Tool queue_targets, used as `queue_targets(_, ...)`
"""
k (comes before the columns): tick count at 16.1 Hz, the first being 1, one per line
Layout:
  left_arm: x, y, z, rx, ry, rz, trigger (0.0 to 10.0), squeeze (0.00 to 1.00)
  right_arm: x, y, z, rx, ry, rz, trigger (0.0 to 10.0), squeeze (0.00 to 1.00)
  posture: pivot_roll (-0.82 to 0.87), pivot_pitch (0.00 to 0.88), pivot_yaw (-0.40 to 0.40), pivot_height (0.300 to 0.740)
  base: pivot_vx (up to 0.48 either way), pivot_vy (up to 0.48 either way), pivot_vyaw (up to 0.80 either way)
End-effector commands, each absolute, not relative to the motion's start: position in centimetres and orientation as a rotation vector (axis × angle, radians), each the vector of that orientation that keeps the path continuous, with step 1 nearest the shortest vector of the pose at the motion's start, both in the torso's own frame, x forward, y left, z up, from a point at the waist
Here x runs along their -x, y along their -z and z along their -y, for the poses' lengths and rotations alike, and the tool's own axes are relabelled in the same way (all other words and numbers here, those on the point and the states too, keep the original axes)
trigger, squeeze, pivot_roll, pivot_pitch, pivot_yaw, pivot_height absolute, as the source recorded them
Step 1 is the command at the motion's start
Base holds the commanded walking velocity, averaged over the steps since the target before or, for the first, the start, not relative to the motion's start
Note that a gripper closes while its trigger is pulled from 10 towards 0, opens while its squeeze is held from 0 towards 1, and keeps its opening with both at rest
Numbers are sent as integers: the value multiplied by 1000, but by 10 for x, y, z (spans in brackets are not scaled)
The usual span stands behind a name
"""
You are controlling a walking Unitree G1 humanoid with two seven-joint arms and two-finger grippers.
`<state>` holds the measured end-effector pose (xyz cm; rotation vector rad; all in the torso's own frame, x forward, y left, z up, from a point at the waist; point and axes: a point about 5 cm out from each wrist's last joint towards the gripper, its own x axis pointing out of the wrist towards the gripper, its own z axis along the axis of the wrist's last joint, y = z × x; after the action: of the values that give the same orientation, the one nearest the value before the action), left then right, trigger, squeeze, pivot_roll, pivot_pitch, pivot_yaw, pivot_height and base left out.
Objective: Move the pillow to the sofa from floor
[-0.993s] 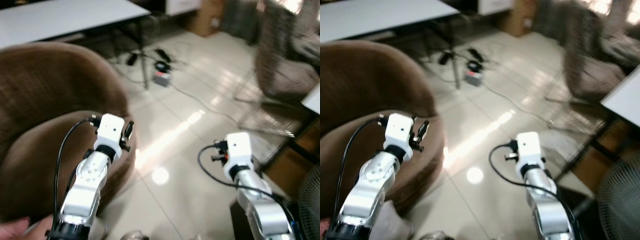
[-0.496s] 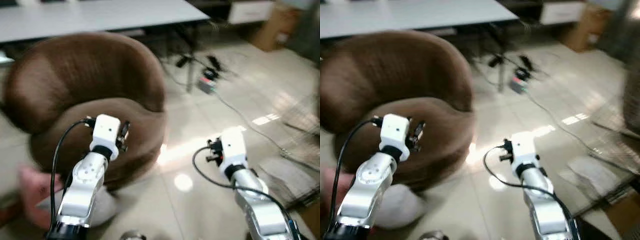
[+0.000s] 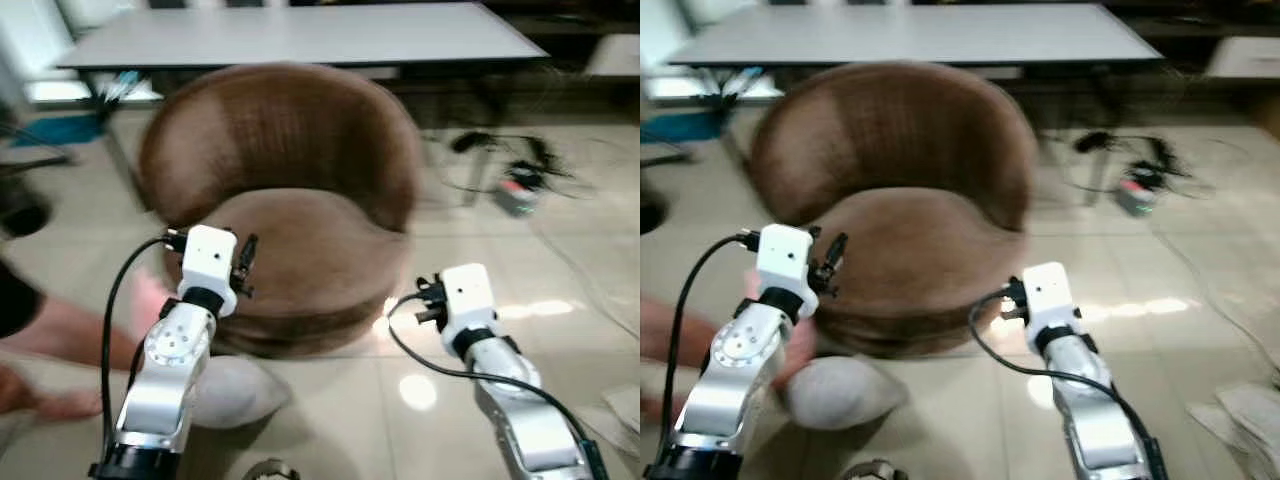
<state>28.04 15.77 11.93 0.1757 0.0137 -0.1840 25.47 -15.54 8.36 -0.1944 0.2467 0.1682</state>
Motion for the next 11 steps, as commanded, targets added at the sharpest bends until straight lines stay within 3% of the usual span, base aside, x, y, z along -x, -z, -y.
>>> queue_targets(1,-281,-122,-160,-190,180,-2,10000,0,-256,-85,154,191,-168,-238,10000,0,-29,0,16,727,0,0,800)
queue_targets(6,-281,-120,-160,-193,176,-10,10000,0,-255,-84,154,200,-164,-243,10000,0,-31,0,16,727,0,0,800)
queue_targets(9,-282,-117,-159,-211,178,-25,10000,0,-255,-82,155,209,-150,-245,10000,0,-31,0,17,727,0,0,446)
queue_targets(11,-280,-118,-157,-199,194,-15,10000,0,-255,-80,161,178,-105,-264,10000,0,-31,0,17,727,0,0,0)
